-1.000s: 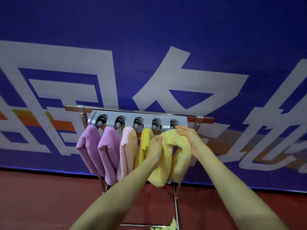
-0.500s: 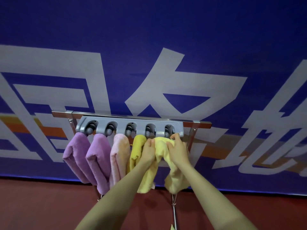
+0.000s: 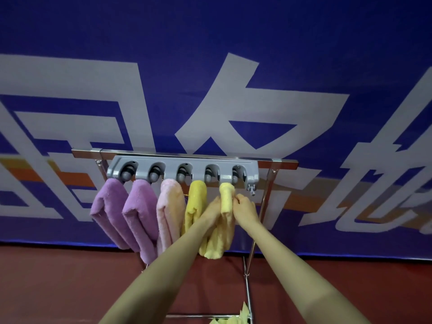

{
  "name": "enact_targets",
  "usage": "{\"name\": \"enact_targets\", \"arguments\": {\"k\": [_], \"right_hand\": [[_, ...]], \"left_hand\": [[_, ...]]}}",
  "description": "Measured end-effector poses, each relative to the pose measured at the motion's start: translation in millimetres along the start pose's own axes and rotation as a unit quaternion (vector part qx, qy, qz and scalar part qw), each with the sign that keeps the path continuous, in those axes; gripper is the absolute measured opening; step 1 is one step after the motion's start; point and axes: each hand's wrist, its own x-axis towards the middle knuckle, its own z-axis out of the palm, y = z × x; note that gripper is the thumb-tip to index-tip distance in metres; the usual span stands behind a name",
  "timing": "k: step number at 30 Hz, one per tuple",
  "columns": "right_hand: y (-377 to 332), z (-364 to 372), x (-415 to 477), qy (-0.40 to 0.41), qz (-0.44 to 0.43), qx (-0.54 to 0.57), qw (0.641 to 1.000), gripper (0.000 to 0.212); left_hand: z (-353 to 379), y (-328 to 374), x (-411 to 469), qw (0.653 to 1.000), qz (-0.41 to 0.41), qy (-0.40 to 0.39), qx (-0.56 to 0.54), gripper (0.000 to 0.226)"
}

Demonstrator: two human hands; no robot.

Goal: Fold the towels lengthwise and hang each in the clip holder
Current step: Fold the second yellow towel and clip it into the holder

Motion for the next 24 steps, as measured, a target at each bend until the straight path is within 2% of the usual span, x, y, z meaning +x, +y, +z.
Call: {"name": "enact_targets", "arguments": {"k": [3, 7, 12, 16, 19, 21, 24], "right_hand": [[0.7, 1.5, -5.6, -0.024, 0.038, 0.050, 0.998, 0.028], [1.4, -1.3, -12.3, -0.027, 0.051, 0.064, 0.996, 0.031], [9.7, -0.8, -23.0, -0.051, 0.076, 0.098, 0.991, 0.026], [9.7, 1.5, -44.4, -0.089, 0.092, 0.122, 0.984, 0.019], [9.7, 8.8, -65.1, -0.112, 0.098, 0.139, 0.979, 0.016], [9.9, 14.8, -80.2, -0.121, 0.103, 0.157, 0.975, 0.015], [6.5, 22.5, -103.6, -0.127, 0.127, 0.207, 0.962, 0.031]], "left_hand": [[-1.7, -7.3, -4.4, 0.987, -0.050, -0.024, -0.154, 0.031], [-6.9, -10.4, -6.3, 0.978, -0.061, -0.041, -0.197, 0.035], [-12.8, -12.6, -24.6, 0.989, -0.041, -0.037, -0.137, 0.028], [-24.3, -20.2, -44.7, 1.000, 0.024, -0.008, -0.002, 0.032], [-34.8, -33.4, -62.9, 0.998, 0.040, 0.024, 0.050, 0.035], [-43.1, -41.9, -80.7, 0.997, 0.033, 0.051, 0.052, 0.033], [-55.7, -52.9, -107.8, 0.999, 0.007, 0.053, -0.010, 0.024]]}}
